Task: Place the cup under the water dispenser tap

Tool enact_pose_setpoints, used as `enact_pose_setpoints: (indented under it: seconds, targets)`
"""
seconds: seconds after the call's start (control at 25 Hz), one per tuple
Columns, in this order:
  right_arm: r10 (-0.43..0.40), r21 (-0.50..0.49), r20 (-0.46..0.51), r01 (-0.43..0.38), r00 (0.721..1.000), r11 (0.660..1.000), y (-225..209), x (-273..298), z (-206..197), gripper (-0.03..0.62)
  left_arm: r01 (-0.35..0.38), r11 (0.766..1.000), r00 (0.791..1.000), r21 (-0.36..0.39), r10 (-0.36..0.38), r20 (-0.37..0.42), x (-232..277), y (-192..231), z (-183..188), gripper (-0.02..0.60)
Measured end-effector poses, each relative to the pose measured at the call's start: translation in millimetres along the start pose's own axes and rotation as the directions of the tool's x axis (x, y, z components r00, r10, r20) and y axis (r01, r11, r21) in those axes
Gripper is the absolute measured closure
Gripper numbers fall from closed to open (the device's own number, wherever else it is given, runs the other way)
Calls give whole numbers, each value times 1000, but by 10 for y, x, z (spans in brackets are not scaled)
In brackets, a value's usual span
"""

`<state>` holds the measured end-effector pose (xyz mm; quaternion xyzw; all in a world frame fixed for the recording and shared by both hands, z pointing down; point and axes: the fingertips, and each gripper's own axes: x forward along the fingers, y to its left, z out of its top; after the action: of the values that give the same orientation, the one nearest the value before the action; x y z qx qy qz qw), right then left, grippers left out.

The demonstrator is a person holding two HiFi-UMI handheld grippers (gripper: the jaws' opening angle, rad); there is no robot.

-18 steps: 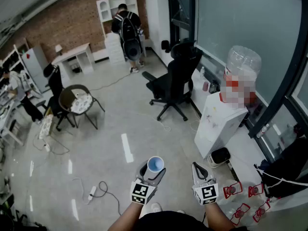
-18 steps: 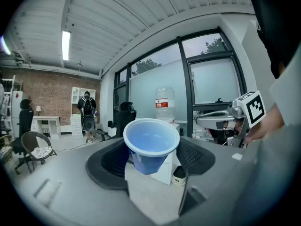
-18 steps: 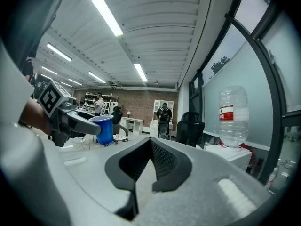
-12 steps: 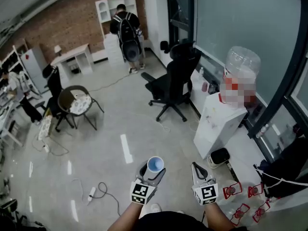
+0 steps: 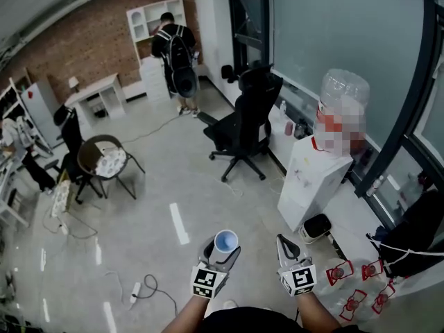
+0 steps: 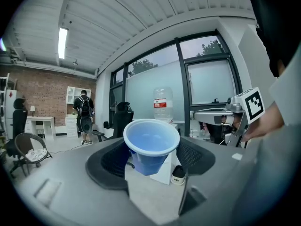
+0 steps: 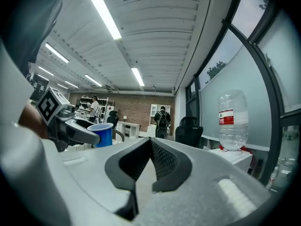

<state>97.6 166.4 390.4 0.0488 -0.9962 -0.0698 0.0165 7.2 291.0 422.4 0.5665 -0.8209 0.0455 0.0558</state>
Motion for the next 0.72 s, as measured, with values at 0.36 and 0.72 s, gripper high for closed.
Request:
enact_pose_setpoints:
  seconds: [0.36, 0.72]
  targets:
    - [-81, -5, -14, 80, 997, 997, 139, 181, -43, 591, 51, 998, 999, 32, -51, 2, 0, 308, -87, 245]
    - [-104, -10, -53, 104, 993, 995, 118, 264, -158, 591, 89, 996, 996, 13, -89, -16, 166, 386, -221, 245]
